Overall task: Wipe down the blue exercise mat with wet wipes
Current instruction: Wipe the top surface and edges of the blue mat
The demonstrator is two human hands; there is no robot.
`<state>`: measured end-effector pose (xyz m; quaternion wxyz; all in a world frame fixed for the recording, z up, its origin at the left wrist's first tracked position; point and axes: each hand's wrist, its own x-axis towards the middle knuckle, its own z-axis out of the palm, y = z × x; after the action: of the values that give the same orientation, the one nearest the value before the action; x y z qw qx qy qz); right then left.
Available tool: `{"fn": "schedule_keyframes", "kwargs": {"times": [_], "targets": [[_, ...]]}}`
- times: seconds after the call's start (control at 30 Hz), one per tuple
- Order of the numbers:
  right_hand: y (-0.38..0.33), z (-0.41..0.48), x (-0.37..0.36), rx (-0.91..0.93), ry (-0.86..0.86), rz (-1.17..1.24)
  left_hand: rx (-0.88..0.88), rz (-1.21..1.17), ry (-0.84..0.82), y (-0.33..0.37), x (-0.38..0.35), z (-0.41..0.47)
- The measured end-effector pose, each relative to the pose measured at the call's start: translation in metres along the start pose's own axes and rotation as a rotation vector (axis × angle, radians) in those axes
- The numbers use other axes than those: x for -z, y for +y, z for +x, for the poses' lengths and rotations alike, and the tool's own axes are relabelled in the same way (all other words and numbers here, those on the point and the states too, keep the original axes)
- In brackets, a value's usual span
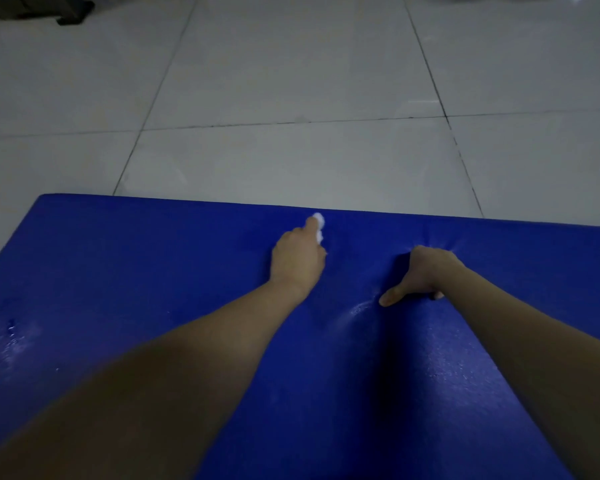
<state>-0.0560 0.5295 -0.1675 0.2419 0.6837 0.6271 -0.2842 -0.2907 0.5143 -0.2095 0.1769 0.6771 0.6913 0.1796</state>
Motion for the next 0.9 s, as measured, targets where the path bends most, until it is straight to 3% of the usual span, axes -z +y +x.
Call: {"fn": "schedule_keyframes", "kwargs": {"times": [0.13, 0.23, 0.37, 0.5, 0.67, 0.77, 0.9], "targets": [[-0.002, -0.001, 0.002, -0.004, -0.029, -0.014, -0.111, -0.087, -0.109, 0.056, -0.03, -0.023], [-0.004, -0.002, 0.003, -0.009, -0.041, -0.015, -0.224, 0.064, -0.089, 0.076, -0.038, -0.038], [-0.003, -0.004, 0.003, -0.021, -0.029, 0.007, -0.326, 0.276, -0.024, 0.045, -0.025, -0.036], [-0.004, -0.005, 0.004, -0.035, -0.025, 0.022, -0.172, 0.195, 0.001, -0.015, 0.003, -0.036], [-0.005, -0.009, 0.004, -0.038, -0.016, 0.018, 0.105, 0.29, 0.145, -0.086, 0.046, -0.03], [-0.003, -0.008, 0.002, -0.036, -0.012, 0.023, 0.182, 0.297, 0.176, -0.094, 0.051, -0.031], [-0.002, -0.007, 0.002, -0.015, 0.005, 0.008, 0.181, 0.131, 0.147, -0.065, 0.033, -0.036]]}}
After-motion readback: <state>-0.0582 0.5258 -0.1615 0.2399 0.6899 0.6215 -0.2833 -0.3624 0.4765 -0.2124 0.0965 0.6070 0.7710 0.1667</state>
